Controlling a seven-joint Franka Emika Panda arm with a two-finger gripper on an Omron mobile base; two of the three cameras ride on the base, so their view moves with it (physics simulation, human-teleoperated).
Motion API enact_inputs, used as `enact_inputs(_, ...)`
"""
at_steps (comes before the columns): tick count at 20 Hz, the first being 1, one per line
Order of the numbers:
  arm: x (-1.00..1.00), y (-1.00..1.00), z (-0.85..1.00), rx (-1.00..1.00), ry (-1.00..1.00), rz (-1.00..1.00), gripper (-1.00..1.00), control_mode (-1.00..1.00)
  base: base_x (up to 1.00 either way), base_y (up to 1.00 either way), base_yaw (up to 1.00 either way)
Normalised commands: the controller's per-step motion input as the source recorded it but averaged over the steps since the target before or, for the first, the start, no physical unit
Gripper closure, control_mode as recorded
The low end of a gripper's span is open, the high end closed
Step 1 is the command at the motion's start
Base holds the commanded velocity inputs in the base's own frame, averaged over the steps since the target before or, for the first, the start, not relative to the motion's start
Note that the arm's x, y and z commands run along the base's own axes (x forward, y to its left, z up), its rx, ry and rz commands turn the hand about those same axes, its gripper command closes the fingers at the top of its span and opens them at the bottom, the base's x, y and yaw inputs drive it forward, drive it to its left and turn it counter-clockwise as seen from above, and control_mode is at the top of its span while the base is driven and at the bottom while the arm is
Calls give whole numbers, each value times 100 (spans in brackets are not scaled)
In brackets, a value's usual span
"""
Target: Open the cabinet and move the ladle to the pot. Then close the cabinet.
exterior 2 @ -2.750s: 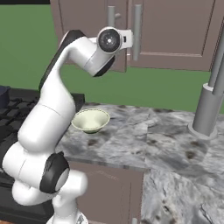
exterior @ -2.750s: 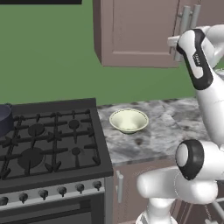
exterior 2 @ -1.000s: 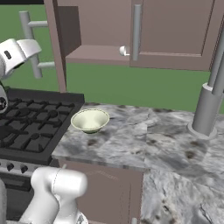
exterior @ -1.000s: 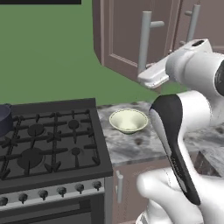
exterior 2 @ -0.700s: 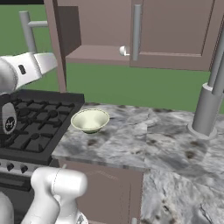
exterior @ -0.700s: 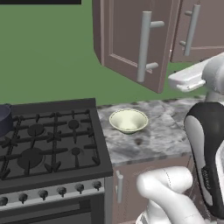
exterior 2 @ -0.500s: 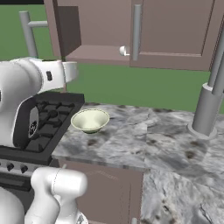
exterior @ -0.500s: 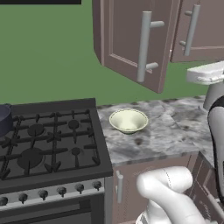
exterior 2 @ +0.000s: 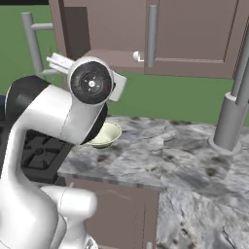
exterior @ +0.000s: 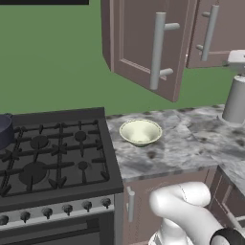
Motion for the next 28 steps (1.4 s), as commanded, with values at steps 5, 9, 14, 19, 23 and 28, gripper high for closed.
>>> enact_inputs(5,84,-2,0,39,21,19,-100,-100,0,0,0)
enact_inputs(9,70,38,-8,23,14,18,-100,-100,0,0,0)
enact_inputs(14,89,50,0,19,19,15,-100,-100,0,0,0)
enact_inputs(19,32,56,0,14,9,16,-100,-100,0,0,0)
enact_inputs(23,-4,69,0,6,0,14,-100,-100,0,0,0)
enact_inputs(28,-27,91,0,1,-1,12,-100,-100,0,0,0)
